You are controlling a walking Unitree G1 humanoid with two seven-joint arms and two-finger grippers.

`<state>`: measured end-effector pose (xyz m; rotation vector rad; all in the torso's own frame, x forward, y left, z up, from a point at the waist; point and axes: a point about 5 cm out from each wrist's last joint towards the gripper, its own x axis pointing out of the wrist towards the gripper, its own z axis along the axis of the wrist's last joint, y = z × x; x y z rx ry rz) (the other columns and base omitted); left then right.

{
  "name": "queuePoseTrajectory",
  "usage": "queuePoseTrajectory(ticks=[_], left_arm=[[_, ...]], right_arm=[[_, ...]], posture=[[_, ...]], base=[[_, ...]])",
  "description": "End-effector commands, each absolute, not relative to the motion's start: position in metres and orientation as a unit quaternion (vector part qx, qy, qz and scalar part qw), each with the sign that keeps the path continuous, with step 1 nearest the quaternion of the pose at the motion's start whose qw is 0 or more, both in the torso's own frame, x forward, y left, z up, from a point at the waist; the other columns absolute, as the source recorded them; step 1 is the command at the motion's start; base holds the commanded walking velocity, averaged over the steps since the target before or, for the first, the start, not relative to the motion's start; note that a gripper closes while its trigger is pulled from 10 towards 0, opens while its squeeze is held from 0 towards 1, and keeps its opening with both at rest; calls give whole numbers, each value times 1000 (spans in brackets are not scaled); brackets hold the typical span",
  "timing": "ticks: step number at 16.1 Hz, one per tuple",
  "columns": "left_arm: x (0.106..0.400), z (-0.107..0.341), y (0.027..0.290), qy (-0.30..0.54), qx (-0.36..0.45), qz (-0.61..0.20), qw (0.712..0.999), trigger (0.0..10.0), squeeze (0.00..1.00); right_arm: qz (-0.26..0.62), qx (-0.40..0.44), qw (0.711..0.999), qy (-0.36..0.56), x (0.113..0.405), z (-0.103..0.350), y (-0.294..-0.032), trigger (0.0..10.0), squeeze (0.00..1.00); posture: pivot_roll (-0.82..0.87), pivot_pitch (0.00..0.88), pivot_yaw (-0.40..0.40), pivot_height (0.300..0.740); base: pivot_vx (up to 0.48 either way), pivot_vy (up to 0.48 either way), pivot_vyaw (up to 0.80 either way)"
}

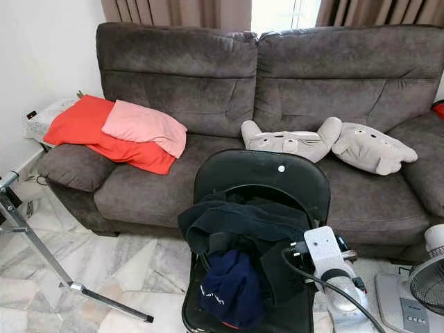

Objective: Hang hanger

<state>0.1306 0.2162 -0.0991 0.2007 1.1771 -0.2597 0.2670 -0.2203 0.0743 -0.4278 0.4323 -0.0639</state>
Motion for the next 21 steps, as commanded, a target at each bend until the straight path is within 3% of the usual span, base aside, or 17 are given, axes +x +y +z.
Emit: queuePoseTrajectory(ticks=[1, 5, 7, 8, 9, 10, 11, 12, 13, 14, 21], left_arm=[[128, -100, 218, 564, 100, -127, 810, 10000, 0], [128, -100, 218, 563, 102, -130, 810, 10000, 0], [128, -100, 218, 564, 102, -131, 809, 10000, 0], [128, -100, 218, 564, 102, -131, 809, 10000, 0], [128, -100, 218, 564, 102, -132, 809, 10000, 0], [128, -100, 218, 564, 103, -132, 809, 10000, 0], [128, -100, 218, 564, 104, -134, 808, 10000, 0], [128, -100, 218, 564, 104, -134, 808, 10000, 0], [128, -100, 218, 564, 104, -134, 808, 10000, 0], [128, -100, 218, 564, 105, -135, 808, 10000, 0], [128, -100, 218, 566, 107, -139, 806, 10000, 0]], right_arm=[[-35, -211, 959, 186, 273, 82, -220, 10000, 0], [-46, -206, 972, 105, 285, 107, -218, 10000, 0], [-29, -202, 965, 164, 281, 88, -216, 10000, 0], [-29, -196, 962, 186, 279, 80, -217, 2902, 0], [-20, -193, 959, 205, 276, 72, -216, 0, 0], [-9, -182, 962, 204, 275, 69, -212, 3725, 0], [-9, -181, 964, 196, 278, 72, -209, 10000, 0], [-7, -185, 966, 183, 281, 76, -208, 10000, 0], [-9, -187, 968, 166, 284, 81, -207, 3569, 0], [-1, -190, 969, 158, 287, 84, -206, 0, 0], [18, -195, 962, 189, 287, 72, -202, 0, 0]], posture=[[-85, 17, 35, 740], [-84, 16, 35, 740], [-83, 15, 35, 740], [-82, 15, 34, 740], [-79, 14, 34, 740], [-80, 16, 36, 740], [-80, 16, 36, 740], [-80, 16, 36, 740], [-78, 15, 36, 740], [-79, 14, 37, 740], [-72, 14, 37, 740]], base=[[0, 0, 0], [0, 0, 0], [0, 0, 0], [0, 0, 0], [0, 0, 0], [0, 0, 0], [0, 0, 0], [0, 0, 0], [0, 0, 0], [0, 0, 0], [0, 0, 0]])
